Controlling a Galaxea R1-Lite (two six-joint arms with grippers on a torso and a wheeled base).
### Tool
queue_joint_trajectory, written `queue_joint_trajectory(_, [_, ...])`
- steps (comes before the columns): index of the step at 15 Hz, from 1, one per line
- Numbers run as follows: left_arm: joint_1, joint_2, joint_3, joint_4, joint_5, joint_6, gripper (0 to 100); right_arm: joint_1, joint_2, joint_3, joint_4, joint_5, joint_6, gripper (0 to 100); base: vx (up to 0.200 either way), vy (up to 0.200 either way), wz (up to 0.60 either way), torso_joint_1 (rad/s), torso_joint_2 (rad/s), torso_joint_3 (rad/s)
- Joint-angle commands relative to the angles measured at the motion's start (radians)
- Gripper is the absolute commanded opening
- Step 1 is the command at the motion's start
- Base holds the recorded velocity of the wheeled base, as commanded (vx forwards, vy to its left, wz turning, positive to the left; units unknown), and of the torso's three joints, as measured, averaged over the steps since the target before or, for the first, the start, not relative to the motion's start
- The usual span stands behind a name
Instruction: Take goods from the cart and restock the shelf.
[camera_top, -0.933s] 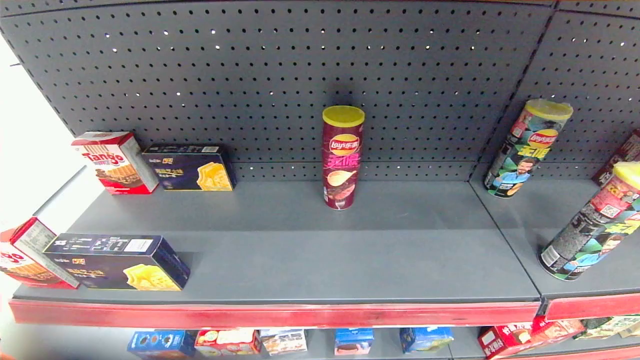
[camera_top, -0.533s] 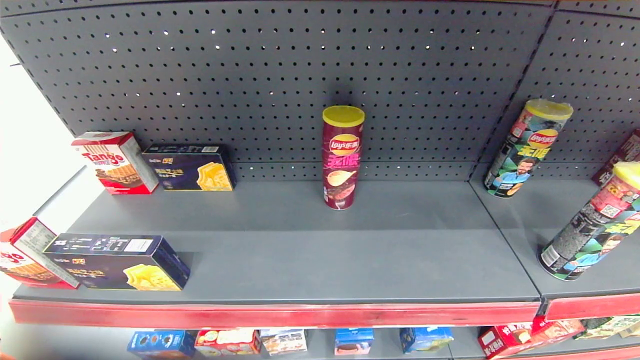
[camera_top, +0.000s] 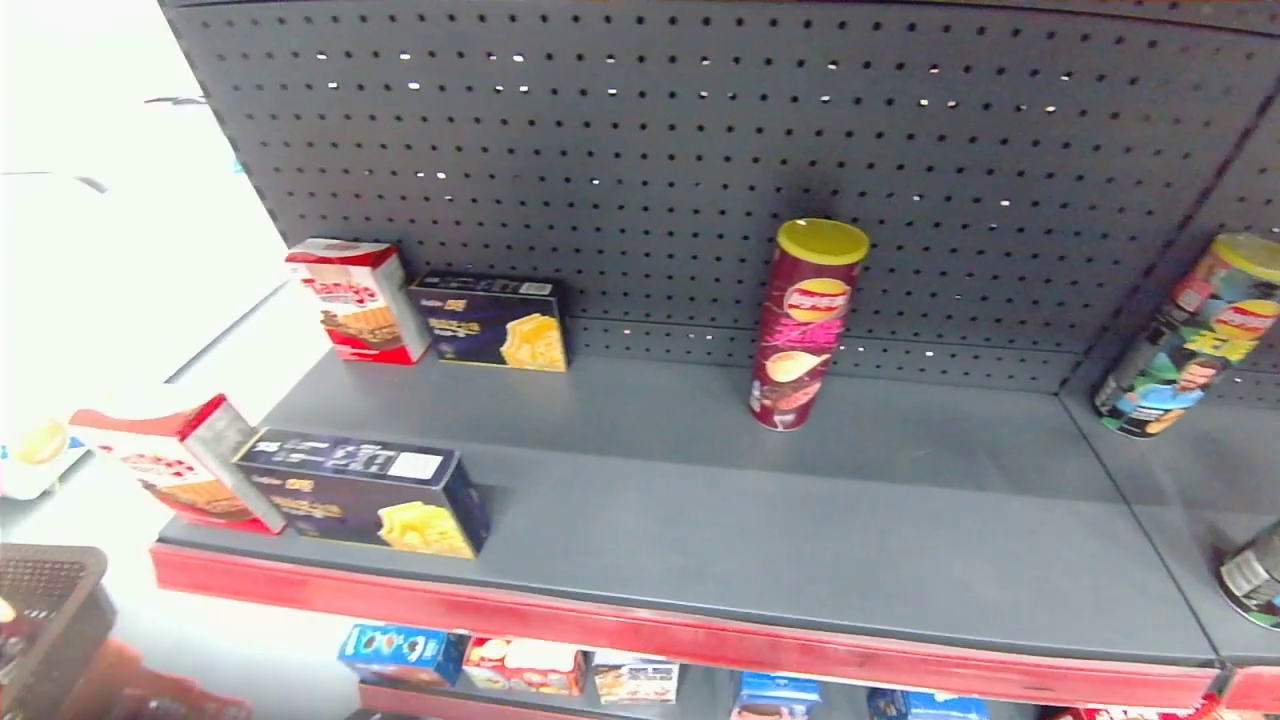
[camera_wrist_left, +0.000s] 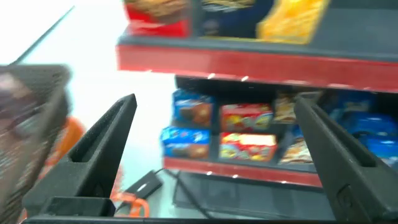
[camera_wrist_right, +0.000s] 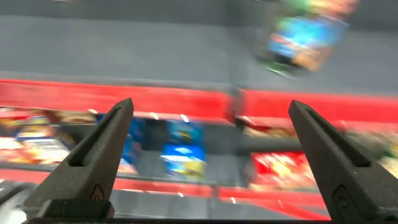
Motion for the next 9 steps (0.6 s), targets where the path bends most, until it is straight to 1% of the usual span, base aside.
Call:
queue_joint_trajectory(1, [0.000, 0.001, 0.001, 0.000, 0.000, 0.000, 100, 0.000, 0.001, 0.000, 0.002, 0.000, 0.000, 100, 0.000, 0.000, 0.60, -0.007, 0.00, 0.007])
queue_joint_trajectory(6, [0.000, 0.001, 0.001, 0.000, 0.003, -0.002, 100, 0.000, 0.000, 0.000, 0.000, -0.001, 0.000, 100, 0.000, 0.000, 0.60, 0.005, 0.00, 0.002])
queue_joint_trajectory(9, [0.000, 0.001, 0.001, 0.000, 0.001, -0.002, 100, 0.000, 0.000, 0.000, 0.000, -0.001, -0.002, 100, 0.000, 0.000, 0.00, 0.000, 0.00, 0.000])
